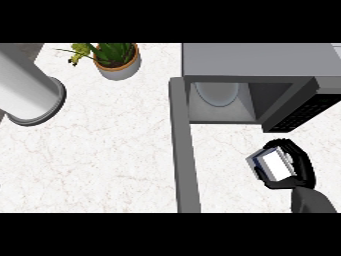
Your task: Pick up the milk, place it into the microwave and close the microwave
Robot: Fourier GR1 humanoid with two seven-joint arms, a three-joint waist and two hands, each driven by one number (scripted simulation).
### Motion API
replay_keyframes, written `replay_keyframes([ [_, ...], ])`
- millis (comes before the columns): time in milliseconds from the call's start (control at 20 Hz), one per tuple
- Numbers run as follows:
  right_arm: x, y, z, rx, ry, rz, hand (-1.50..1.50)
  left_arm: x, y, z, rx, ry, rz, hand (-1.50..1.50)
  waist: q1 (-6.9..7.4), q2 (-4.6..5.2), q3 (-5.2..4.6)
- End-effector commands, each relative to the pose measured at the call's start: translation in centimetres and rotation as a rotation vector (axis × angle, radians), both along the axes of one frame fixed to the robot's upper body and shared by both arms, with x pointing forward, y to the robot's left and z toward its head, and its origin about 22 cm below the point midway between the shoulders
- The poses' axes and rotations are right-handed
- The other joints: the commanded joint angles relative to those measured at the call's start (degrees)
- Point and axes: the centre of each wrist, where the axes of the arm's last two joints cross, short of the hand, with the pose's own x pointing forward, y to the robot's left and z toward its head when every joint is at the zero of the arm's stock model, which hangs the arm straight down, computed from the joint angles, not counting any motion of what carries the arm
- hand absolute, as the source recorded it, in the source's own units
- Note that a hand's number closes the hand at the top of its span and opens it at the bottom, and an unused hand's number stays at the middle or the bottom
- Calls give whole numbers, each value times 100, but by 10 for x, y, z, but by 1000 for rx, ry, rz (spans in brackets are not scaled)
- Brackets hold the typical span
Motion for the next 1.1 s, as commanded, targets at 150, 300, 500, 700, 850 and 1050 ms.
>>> replay_keyframes([
  [150,20,32,12,103,-100,149,150,-3,2,13,18,-3,21,-150,-41,-11,-6],
  [300,22,36,27,68,-127,192,150,-5,13,1,8,3,32,-150,-94,-34,-15],
  [500,25,72,56,21,-126,217,150,-17,16,-14,23,15,38,-150,-105,-50,-20],
  [700,2,86,86,16,-120,196,150,-14,13,-7,-17,4,22,-150,-115,-35,-15],
  [850,-31,96,100,64,-112,191,150,-12,5,8,-34,-8,24,-150,-139,-37,-13],
  [1050,-48,122,120,92,-89,144,150,-4,16,-3,-31,-1,20,-150,-91,-14,-9],
])
